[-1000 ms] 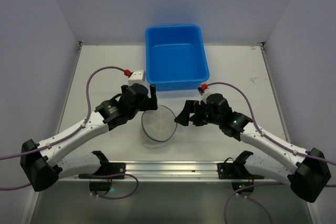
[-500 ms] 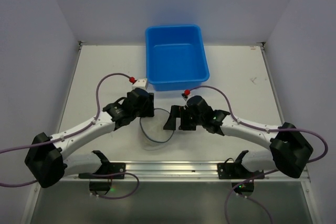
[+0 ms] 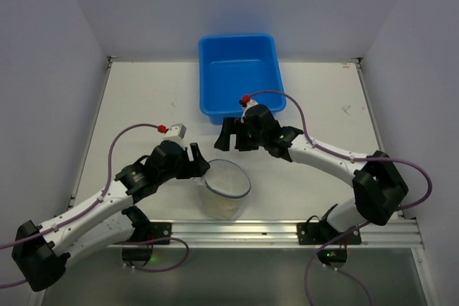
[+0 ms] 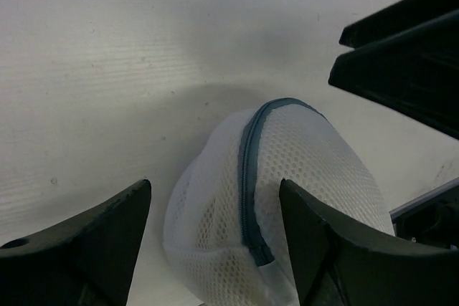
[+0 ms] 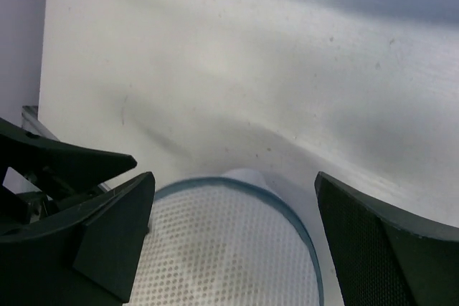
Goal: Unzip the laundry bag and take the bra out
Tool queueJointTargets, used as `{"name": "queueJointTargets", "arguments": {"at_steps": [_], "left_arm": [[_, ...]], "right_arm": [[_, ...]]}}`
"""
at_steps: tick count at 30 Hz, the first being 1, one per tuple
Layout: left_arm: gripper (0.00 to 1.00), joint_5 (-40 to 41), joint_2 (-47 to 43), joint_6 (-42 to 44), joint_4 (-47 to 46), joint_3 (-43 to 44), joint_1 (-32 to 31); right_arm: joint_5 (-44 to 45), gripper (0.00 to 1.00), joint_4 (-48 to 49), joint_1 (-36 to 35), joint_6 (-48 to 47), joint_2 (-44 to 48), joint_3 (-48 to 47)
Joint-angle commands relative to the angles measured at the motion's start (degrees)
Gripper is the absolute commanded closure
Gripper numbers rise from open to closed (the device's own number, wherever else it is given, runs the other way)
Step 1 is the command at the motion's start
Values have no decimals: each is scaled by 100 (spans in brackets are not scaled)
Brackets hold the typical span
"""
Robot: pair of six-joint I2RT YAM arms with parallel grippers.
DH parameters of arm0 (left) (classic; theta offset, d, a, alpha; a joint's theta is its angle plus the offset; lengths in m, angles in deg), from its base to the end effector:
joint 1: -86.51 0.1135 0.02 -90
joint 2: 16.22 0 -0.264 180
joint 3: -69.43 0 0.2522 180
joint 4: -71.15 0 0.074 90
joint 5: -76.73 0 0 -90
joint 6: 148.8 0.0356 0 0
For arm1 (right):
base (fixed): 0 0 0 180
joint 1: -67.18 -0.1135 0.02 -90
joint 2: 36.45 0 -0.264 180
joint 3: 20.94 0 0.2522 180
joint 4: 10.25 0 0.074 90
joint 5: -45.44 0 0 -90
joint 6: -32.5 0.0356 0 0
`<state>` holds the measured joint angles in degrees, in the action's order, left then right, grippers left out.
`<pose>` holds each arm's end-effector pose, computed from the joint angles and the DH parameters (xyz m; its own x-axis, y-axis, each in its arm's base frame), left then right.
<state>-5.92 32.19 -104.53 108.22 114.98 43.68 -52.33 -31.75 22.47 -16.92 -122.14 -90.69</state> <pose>0.1354 -0.1193 0.2282 -0.7599 -0.2640 -0.5941 0.0834 0.8667 -0.4918 0.2307 0.2352 0.2411 -0.8312 0.0841 -0.5496 -0.3063 0.7557 0.5789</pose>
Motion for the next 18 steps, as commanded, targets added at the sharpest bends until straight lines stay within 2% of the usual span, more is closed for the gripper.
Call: {"name": "queueJointTargets", "arguments": {"at_steps": [1, 2, 5, 9, 12, 18], "left_arm": [[20, -209, -313, -322, -82, 37, -15], [13, -121, -357, -305, -3, 168, -15], [7, 73, -376, -217, 200, 362, -15], [7, -320, -139, -129, 130, 512, -15], [7, -681, 2, -181, -27, 469, -15], [10, -902, 134, -357, -134, 135, -15]], "right_arm": [[381, 6, -121, 6, -454, 245, -343], [573, 5, -217, 6, -472, 385, -291], [768, 5, -472, 6, -481, 1009, 34], [804, 4, -1105, -3, -51, 1712, 561], [523, 3, -1176, -12, 450, 2222, 1167], [-461, 2, -448, -20, 1443, 2698, 2161]]}}
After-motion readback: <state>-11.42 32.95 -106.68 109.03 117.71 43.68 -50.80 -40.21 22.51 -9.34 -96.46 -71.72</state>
